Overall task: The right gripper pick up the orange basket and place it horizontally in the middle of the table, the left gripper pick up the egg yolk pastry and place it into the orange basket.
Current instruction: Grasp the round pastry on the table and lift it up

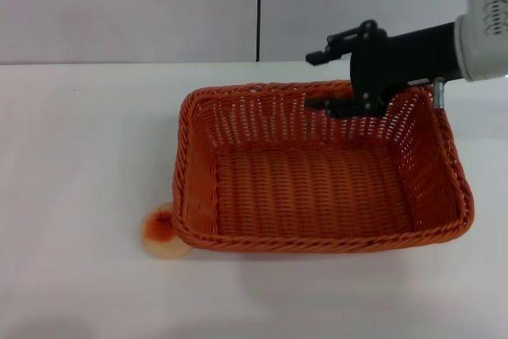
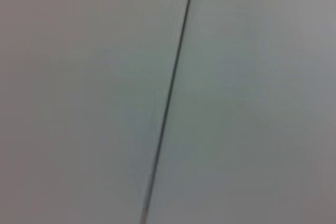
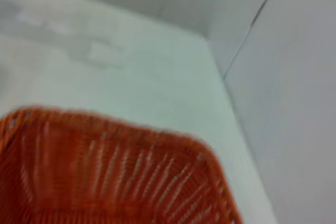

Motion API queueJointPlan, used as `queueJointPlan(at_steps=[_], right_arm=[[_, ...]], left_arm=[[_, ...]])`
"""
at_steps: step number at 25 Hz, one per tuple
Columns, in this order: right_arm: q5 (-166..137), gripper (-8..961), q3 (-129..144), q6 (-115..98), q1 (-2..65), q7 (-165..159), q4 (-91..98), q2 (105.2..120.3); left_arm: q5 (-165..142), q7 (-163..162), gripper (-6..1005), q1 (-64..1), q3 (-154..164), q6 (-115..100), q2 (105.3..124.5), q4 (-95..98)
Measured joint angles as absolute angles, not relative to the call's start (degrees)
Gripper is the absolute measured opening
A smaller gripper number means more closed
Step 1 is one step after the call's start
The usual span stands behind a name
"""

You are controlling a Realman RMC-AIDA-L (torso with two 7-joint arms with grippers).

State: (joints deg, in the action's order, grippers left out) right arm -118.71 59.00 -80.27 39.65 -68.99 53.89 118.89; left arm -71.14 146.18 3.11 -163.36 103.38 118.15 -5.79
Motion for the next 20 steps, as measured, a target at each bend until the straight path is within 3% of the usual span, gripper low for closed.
queueJointPlan(at_steps=[3, 12, 20], right_arm=[[-105.61, 551, 59.1, -81.0, 33.2, -68.97, 58.34, 118.9], [-61.35, 581, 58.92, -88.76, 13.28, -64.8, 58.72, 119.01], [-43.8, 580, 56.21, -101.17, 6.74, -56.57, 45.18, 119.02]], left_arm=[[-71.29, 142.8, 721, 3.43, -156.97, 103.18, 117.89, -11.84], [-88.3, 121.66, 715, 0.84, -148.02, 99.99, 115.62, -34.57], [-103.18, 118.38, 710, -4.54, -148.38, 97.66, 116.08, -41.02]])
